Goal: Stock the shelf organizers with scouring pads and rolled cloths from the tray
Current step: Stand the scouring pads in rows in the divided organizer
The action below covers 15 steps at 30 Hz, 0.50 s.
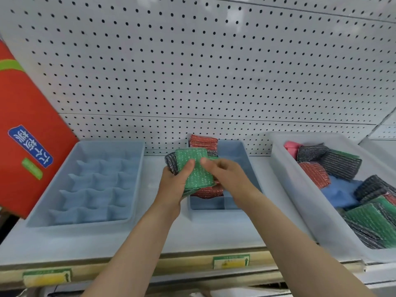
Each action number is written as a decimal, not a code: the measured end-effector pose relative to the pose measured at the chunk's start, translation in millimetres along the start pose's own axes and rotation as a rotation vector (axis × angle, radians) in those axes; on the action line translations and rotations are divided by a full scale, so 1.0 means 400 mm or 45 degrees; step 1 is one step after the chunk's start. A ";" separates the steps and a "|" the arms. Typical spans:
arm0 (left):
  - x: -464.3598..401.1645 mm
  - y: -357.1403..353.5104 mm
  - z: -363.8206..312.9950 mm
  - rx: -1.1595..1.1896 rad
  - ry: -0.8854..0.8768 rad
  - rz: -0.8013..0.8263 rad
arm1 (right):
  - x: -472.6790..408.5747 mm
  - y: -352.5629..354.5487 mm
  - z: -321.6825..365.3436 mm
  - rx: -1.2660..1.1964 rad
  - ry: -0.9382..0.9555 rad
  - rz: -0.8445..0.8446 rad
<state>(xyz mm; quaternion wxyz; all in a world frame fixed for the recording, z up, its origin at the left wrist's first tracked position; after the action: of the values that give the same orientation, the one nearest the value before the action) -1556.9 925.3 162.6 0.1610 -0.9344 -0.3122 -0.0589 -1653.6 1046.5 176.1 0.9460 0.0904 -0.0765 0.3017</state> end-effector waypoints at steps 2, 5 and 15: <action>-0.002 -0.010 0.013 -0.021 0.051 -0.017 | 0.004 -0.018 0.000 -0.116 -0.069 0.107; -0.014 0.021 0.024 0.052 0.088 -0.143 | -0.006 0.027 -0.020 -0.501 -0.141 -0.013; -0.028 0.104 0.019 0.234 0.026 -0.386 | 0.024 0.046 0.002 1.047 0.550 -0.233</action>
<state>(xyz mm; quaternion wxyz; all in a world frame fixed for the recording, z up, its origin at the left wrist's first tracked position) -1540.7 890.0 142.1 0.2382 -0.8574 -0.4519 -0.0632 -1656.9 1066.4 181.2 0.8487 0.3990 0.2563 0.2343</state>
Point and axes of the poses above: each hand's wrist, its own x-axis away from the middle knuckle, its own y-axis out of the back of the hand, z = x × y, the point moved 9 cm from there along -x, towards the middle knuckle, and after that the axes turned 6 degrees about -x, right-handed, at the moved point
